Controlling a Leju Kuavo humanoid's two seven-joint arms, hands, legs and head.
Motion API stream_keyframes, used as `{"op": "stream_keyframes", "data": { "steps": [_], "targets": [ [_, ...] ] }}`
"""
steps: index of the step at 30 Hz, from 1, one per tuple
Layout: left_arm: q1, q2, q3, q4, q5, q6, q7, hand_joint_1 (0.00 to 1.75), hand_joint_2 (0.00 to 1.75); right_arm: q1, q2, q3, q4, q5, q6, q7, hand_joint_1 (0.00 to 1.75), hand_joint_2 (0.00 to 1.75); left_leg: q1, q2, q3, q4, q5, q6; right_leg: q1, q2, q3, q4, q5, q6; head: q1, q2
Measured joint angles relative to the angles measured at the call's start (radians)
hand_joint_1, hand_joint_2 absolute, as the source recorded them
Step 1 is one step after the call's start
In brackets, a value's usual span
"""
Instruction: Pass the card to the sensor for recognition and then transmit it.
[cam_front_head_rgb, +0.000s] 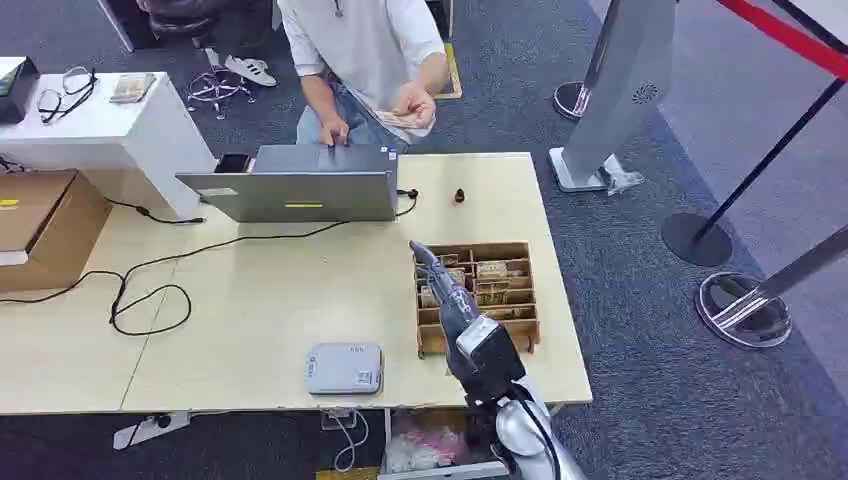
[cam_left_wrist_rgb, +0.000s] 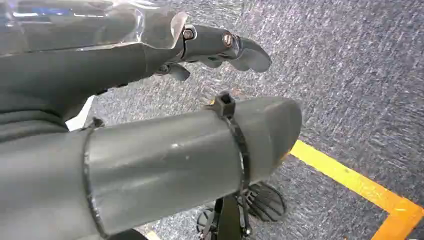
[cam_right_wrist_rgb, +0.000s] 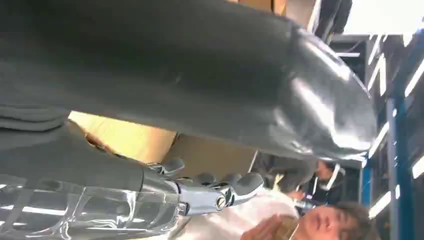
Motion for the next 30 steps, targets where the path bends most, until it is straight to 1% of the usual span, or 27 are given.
{"op": "stream_keyframes", "data": {
  "steps": [3,7,9,10,13,16,17,18,19,23,26,27,30],
  "targets": [
    [0.000,-0.004,0.000,0.000,-0.005,0.000,-0.003,0.00,0.00,0.000,-0.005,0.008,0.006,0.021,-0.034,0.005,0.00,0.00,0.000,0.000,0.000,0.000,0.000,0.000,0.000,0.000,0.000,0.000,0.000,0.000,0.000,0.000],
    [0.002,-0.008,0.000,0.000,-0.009,-0.001,-0.003,0.00,0.00,0.001,-0.009,0.017,0.012,0.034,-0.049,0.006,0.00,0.00,0.000,0.000,0.000,0.000,0.000,0.000,0.000,0.000,0.000,0.000,0.000,0.000,0.000,0.000],
    [0.004,-0.008,0.000,0.000,-0.008,-0.001,-0.005,0.00,0.00,0.000,-0.010,0.021,0.015,0.065,-0.085,0.008,0.00,0.00,0.000,0.000,0.000,0.000,0.000,0.000,0.000,0.000,0.000,0.000,0.000,0.000,0.000,0.000],
    [0.005,-0.008,0.000,0.000,-0.006,-0.001,-0.006,0.00,0.00,0.000,-0.010,0.024,0.017,0.090,-0.111,0.009,0.00,0.00,0.000,0.000,0.000,0.000,0.000,0.000,0.000,0.000,0.000,0.000,0.000,0.000,0.000,0.000],
    [0.007,-0.010,0.000,0.000,0.001,-0.001,-0.018,0.00,0.00,-0.007,-0.010,0.040,0.025,0.226,-0.253,0.026,0.00,0.00,0.000,0.000,0.000,0.000,0.000,0.000,0.000,0.000,0.000,0.000,0.000,0.000,0.000,0.000],
    [0.008,-0.013,0.000,0.000,0.010,0.001,-0.041,0.00,0.00,-0.019,-0.010,0.048,0.032,0.323,-0.353,0.049,0.00,0.00,0.000,0.000,0.000,0.000,0.000,0.000,0.000,0.000,0.000,0.000,0.000,0.000,0.000,0.000],
    [0.008,-0.016,0.000,0.000,0.009,0.001,-0.048,0.00,0.00,-0.023,-0.010,0.049,0.033,0.389,-0.418,0.065,0.00,0.00,0.000,0.000,0.000,0.000,0.000,0.000,0.000,0.000,0.000,0.000,0.000,0.000,0.000,0.000],
    [0.008,-0.018,0.000,0.000,0.009,0.002,-0.054,0.00,0.00,-0.027,-0.010,0.050,0.034,0.429,-0.458,0.074,0.00,0.00,0.000,0.000,0.000,0.000,0.000,0.000,0.000,0.000,0.000,0.000,0.000,0.000,0.000,0.000],
    [0.008,-0.020,0.000,0.000,0.009,0.002,-0.056,0.00,0.00,-0.031,-0.010,0.051,0.035,0.455,-0.481,0.081,0.00,0.00,0.000,0.000,0.000,0.000,0.000,0.000,0.000,0.000,0.000,0.000,0.000,0.000,0.000,0.000],
    [0.008,-0.025,0.000,0.000,0.008,0.002,-0.057,0.00,0.00,-0.036,-0.010,0.056,0.037,0.501,-0.509,0.100,0.00,0.00,0.000,0.000,0.000,0.000,0.000,0.000,0.000,0.000,0.000,0.000,0.000,0.000,0.000,0.000],
    [0.008,-0.028,0.000,0.000,0.003,0.002,-0.059,0.00,0.00,-0.046,-0.010,0.058,0.039,0.682,-0.602,0.165,0.00,0.00,0.000,0.000,0.000,0.000,0.000,0.000,0.000,0.000,0.000,0.000,0.000,0.000,0.000,0.000],
    [0.008,-0.029,0.000,0.000,0.003,0.003,-0.059,0.00,0.00,-0.052,-0.010,0.057,0.040,0.757,-0.616,0.189,0.00,0.00,0.000,0.000,0.000,0.000,0.000,0.000,0.000,0.000,0.000,0.000,0.000,0.000,0.000,0.000],
    [0.008,-0.029,0.000,0.000,0.003,0.011,-0.059,0.00,0.00,-0.068,-0.007,0.040,0.039,1.001,-0.623,0.236,0.00,0.00,0.000,0.000,0.000,0.000,0.000,0.000,0.000,0.000,0.000,0.000,0.000,0.000,0.000,0.000]
  ]
}}
